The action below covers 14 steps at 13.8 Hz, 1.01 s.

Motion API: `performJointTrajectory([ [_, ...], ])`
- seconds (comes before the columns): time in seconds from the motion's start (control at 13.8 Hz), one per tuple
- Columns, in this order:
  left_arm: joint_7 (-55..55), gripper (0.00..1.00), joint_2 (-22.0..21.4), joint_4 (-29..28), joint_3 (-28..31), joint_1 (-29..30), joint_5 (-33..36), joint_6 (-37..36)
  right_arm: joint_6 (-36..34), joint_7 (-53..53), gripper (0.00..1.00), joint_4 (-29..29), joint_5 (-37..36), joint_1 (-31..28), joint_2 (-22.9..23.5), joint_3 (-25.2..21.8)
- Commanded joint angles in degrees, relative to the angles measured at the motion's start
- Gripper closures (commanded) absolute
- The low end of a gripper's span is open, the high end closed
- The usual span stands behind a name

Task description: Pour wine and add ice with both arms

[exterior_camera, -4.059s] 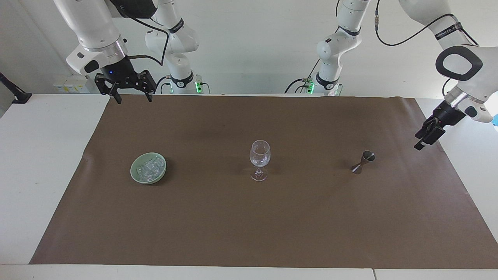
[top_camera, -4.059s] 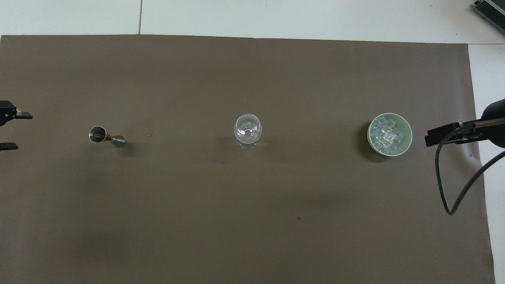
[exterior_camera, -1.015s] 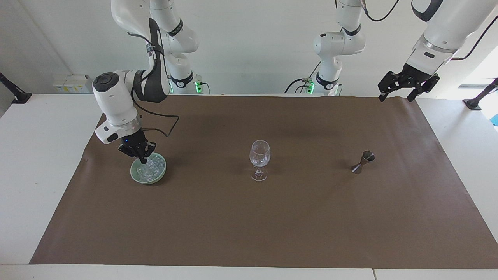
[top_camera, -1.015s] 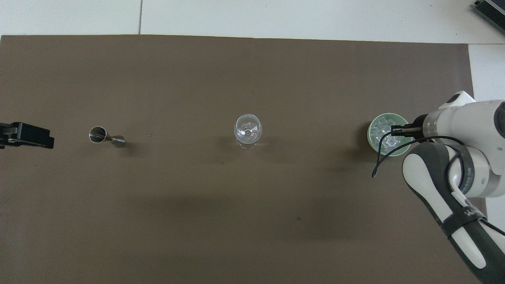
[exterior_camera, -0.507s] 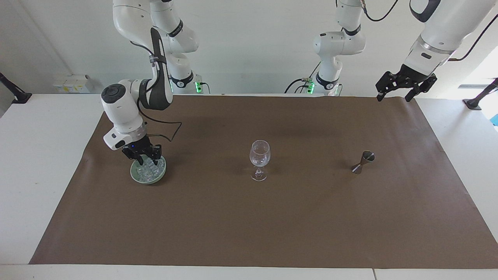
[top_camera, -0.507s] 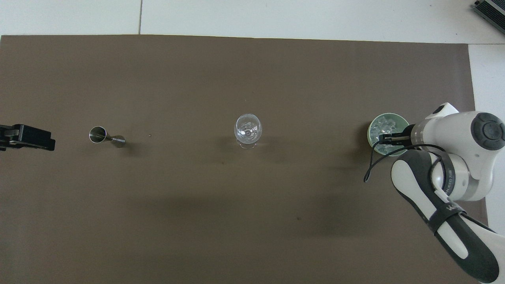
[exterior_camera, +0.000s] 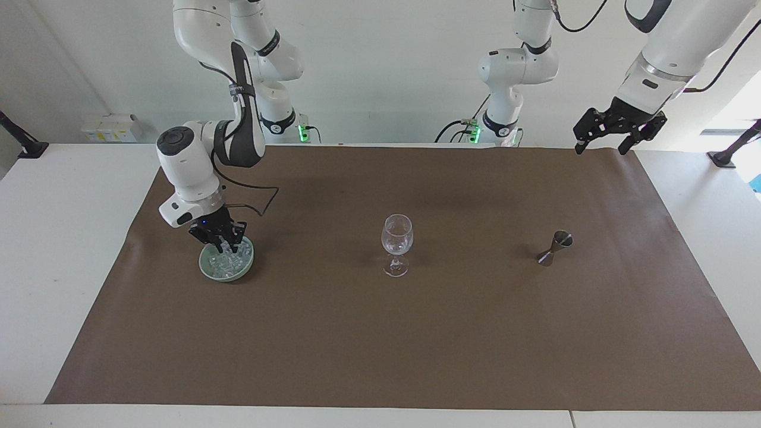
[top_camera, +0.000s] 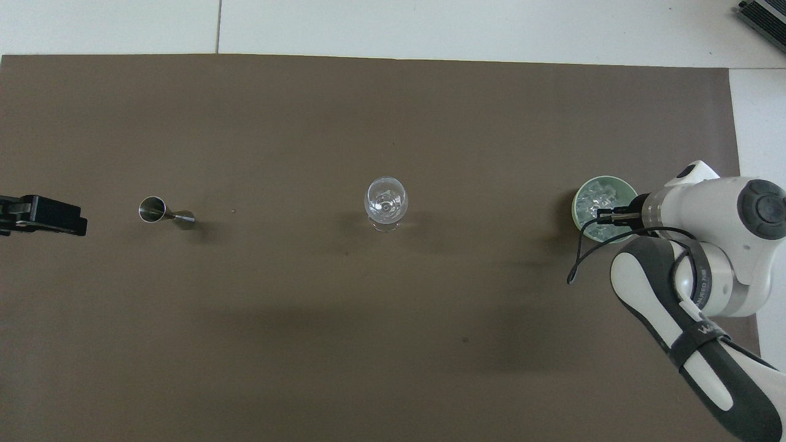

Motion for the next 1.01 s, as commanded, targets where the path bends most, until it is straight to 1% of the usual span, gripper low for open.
performJointTrajectory([
  [0.0, -0.19, 0.0, -1.6, -1.67, 0.73, -1.65, 0.72, -0.08, -3.62, 0.81, 1.0, 0.9, -0.15, -0.19, -3.76, 0.68],
  [0.14, 0.07, 0.0, -1.6, -1.76, 0.73, -1.65, 0.72, -0.34, -8.53, 3.34, 1.0, 3.27, -0.06, 1.56, -5.88, 1.38],
  [0.22, 0.07, 0.0, -1.69, -1.76, 0.73, -1.74, 0.72, -0.26, -9.43, 5.28, 1.0, 3.63, -0.06, 2.45, -6.15, 1.38],
  [0.43, -0.1, 0.0, -1.6, -1.76, 0.21, -1.83, 0.37, 0.01, -7.6, 5.12, 1.0, 2.4, -0.5, 1.58, -5.81, 1.29],
  [0.51, -0.28, 0.0, -1.69, -1.76, 0.12, -1.83, 0.37, 0.01, -4.54, 5.03, 1.0, 1.97, -1.11, 0.79, -5.02, 1.2],
  [0.58, -0.37, 0.0, -1.69, -1.76, -0.06, -1.92, 0.37, 0.01, -0.6, 4.6, 1.0, 1.35, -1.12, -0.17, -3.18, 1.29],
  [0.65, -0.37, 0.0, -1.69, -1.76, -0.06, -2.26, 0.37, -0.08, 1.79, 3.72, 1.0, 1.08, -1.12, -0.88, -1.42, 1.29],
  [0.87, -1.94, 0.0, -1.77, -2.02, 0.03, -2.97, 0.37, -0.17, 2.26, 3.72, 1.0, -0.85, -1.12, -0.8, -0.62, 1.29],
  [0.94, -3.86, 0.0, -2.04, -2.46, 0.03, -2.97, 0.37, -0.08, 2.25, 3.8, 0.96, -1.2, -1.12, -0.8, -0.7, 1.38],
])
